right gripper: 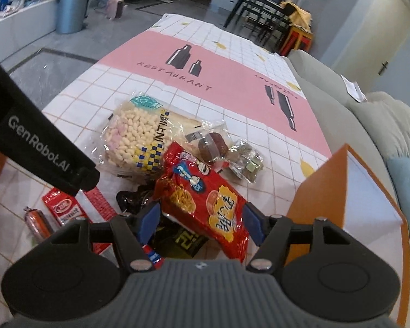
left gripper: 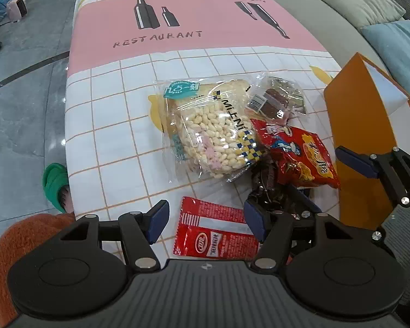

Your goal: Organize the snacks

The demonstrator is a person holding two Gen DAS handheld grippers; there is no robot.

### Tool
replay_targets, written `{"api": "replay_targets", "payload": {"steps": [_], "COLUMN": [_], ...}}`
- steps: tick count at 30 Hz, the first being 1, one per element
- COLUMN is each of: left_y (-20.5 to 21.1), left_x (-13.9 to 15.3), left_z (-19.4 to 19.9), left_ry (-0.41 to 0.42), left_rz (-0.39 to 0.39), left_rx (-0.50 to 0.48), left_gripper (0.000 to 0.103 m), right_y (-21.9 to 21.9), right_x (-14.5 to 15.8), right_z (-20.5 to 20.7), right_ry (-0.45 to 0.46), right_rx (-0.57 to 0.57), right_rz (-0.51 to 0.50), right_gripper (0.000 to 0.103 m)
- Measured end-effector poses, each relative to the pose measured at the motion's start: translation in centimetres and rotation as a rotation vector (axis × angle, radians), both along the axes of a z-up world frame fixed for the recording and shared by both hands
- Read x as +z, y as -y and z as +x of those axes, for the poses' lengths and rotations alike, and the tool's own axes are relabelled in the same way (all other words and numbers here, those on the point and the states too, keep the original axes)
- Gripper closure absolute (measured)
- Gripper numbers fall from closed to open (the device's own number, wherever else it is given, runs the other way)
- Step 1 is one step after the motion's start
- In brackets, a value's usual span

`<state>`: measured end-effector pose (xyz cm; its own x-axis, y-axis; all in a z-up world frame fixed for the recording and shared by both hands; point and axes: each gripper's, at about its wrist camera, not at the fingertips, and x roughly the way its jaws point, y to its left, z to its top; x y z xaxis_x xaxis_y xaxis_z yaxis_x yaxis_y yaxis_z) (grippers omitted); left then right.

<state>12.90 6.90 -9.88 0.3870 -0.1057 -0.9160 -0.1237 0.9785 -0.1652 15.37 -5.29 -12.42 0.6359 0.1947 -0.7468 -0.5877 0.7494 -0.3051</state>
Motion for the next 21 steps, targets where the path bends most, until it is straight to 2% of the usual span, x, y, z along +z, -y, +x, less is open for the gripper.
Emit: {"api": "replay_targets", "payload": {"steps": [6,8,10,13,21], "left_y": [-0.4,-0.5,-0.5,-0.6,-0.7], "left_x": [-0.4,-0.5,-0.6,-0.5,0.2], "left_z": [0.5,0.5,0.5,0.5,-0.1], "left_ry": [-0.016,-0.020,-0.023,-0.020,-0.004], "left_rz": [0.004,0.004,0.003,-0.003,-0.024], "left_rx": [0.014,0.017,0.018,0.014,0.002], "left_gripper": [0.029,0.029,0.029,0.029,0.029], "right_y": [-0.8,-0.7,-0.5,-0.7,0.2], "right_x": [-1.2,-1.1,-1.1,-1.1,-0.4], "right_z": [1.1,1.3,1.3,1.0,0.6], "right_ry": [-0.036,-0.043,-0.074,-0.075,-0.067], "right_rx": [0.006,0.000,0.001,0.009,-0.018], "right_rz": [-0.010,0.021,0.052,0.043,0.059], "right_gripper": [0.040,0.042,0.053,0.062,0.078]}}
